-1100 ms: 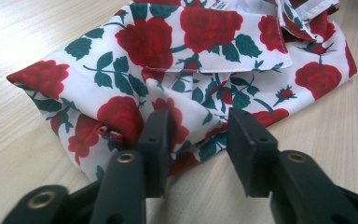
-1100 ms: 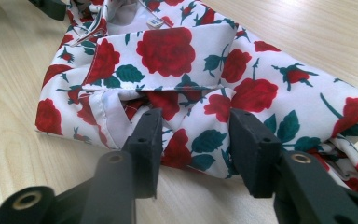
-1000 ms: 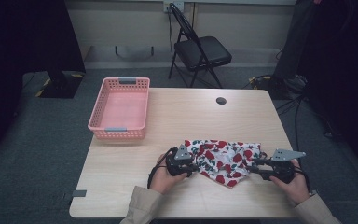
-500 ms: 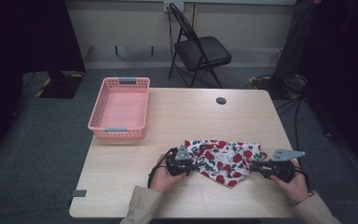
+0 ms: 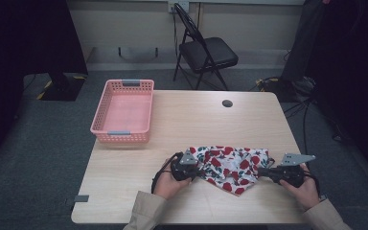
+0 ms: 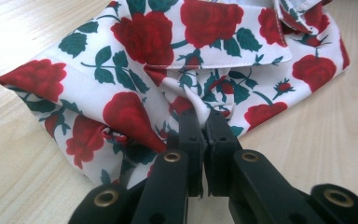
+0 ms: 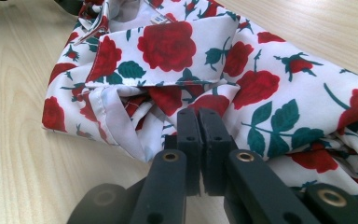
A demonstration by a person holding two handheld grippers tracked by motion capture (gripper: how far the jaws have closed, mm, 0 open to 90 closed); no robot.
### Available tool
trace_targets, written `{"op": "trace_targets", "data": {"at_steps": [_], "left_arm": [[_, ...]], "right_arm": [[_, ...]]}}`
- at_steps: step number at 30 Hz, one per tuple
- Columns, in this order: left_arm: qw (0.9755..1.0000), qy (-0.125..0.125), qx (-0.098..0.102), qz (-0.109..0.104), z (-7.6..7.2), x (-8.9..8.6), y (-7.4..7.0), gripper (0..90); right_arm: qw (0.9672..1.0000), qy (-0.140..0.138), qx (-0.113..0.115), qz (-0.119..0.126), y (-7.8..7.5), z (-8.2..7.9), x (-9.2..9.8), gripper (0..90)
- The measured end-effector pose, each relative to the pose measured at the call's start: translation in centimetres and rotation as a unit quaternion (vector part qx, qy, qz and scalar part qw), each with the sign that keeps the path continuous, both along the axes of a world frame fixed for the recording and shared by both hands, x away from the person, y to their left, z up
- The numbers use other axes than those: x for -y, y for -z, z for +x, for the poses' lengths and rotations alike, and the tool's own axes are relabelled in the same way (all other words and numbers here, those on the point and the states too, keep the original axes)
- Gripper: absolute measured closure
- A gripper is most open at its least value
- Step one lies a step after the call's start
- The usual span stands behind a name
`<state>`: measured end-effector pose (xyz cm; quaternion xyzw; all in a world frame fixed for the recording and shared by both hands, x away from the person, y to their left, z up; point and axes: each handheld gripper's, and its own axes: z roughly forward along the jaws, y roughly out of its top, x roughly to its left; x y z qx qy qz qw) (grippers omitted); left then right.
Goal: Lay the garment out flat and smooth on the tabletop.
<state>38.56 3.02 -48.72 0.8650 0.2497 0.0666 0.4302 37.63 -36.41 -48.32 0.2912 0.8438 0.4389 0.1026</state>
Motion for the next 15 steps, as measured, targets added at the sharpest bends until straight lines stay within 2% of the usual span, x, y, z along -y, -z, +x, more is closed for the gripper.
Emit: {"op": "trace_targets", "data": {"at_steps": [7, 15], "left_arm": [[1.0000, 0.004, 0.001, 0.002, -0.3, -0.1, -0.5, 87.9], [0.9999, 0.000, 0.008, -0.007, -0.5, -0.5, -1.2, 88.0]], "right_arm": [[0.9999, -0.001, 0.000, 0.011, -0.4, -0.4, 0.3, 88.8], [0.9997, 0.003, 0.005, 0.024, -0.9, -0.6, 0.6, 88.8]]}}
